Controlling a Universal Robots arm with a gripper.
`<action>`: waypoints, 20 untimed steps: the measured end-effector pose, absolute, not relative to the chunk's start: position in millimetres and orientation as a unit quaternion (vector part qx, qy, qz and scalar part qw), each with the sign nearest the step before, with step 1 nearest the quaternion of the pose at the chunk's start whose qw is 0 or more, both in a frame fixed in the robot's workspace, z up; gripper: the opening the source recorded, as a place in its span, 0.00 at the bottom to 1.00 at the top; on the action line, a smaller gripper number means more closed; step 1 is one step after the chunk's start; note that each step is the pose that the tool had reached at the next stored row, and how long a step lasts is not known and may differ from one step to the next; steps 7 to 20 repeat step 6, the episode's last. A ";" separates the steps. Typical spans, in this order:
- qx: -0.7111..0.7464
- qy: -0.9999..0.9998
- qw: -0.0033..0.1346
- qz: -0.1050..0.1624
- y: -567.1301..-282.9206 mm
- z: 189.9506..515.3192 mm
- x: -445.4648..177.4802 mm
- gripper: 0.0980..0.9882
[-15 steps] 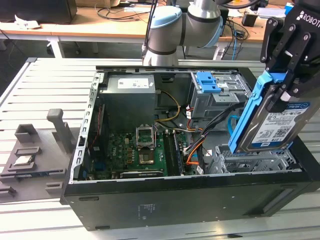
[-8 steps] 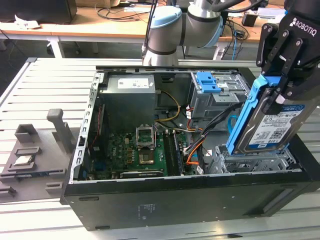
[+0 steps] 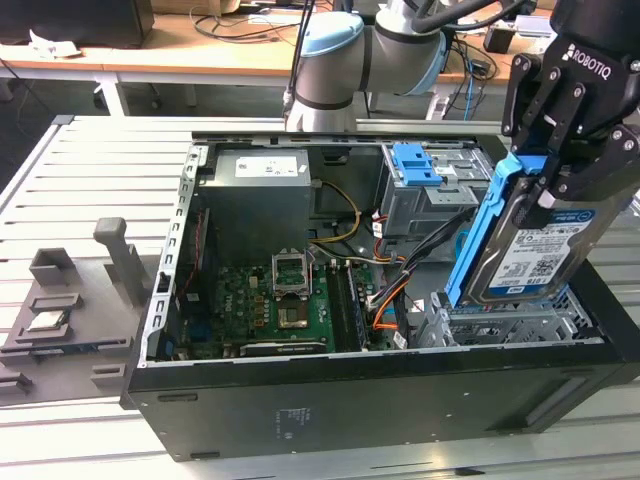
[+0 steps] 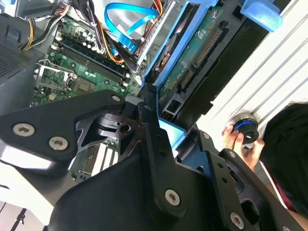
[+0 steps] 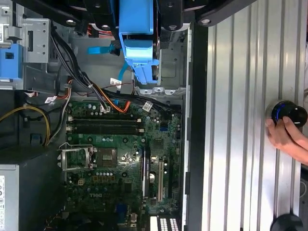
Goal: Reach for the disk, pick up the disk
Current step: 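Pick up the disk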
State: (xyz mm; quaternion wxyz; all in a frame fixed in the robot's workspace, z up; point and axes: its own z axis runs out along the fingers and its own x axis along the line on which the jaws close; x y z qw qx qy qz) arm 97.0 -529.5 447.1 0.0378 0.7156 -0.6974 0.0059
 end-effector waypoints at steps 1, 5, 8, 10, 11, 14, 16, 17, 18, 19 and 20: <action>0.716 -0.697 0.038 0.006 -529.6 447.1 96.9 0.30; 0.716 -0.697 0.038 0.006 -529.5 447.0 96.8 0.30; 0.716 -0.697 0.038 0.006 -529.5 446.9 96.8 0.30; 0.716 -0.697 0.038 0.006 -529.5 446.9 96.8 0.30; 0.716 -0.697 0.038 0.006 -529.5 446.9 96.8 0.30; 0.716 -0.697 0.038 0.006 -529.5 446.9 96.8 0.30; 0.716 -0.697 0.038 0.006 -529.5 446.9 96.8 0.30; 0.716 -0.697 0.038 0.006 -529.5 446.9 96.8 0.30; 0.716 -0.697 0.038 0.006 -529.5 446.9 96.8 0.30; 0.716 -0.697 0.038 0.006 -529.5 446.9 96.8 0.30; 0.716 -0.697 0.038 0.006 -529.5 446.9 96.8 0.30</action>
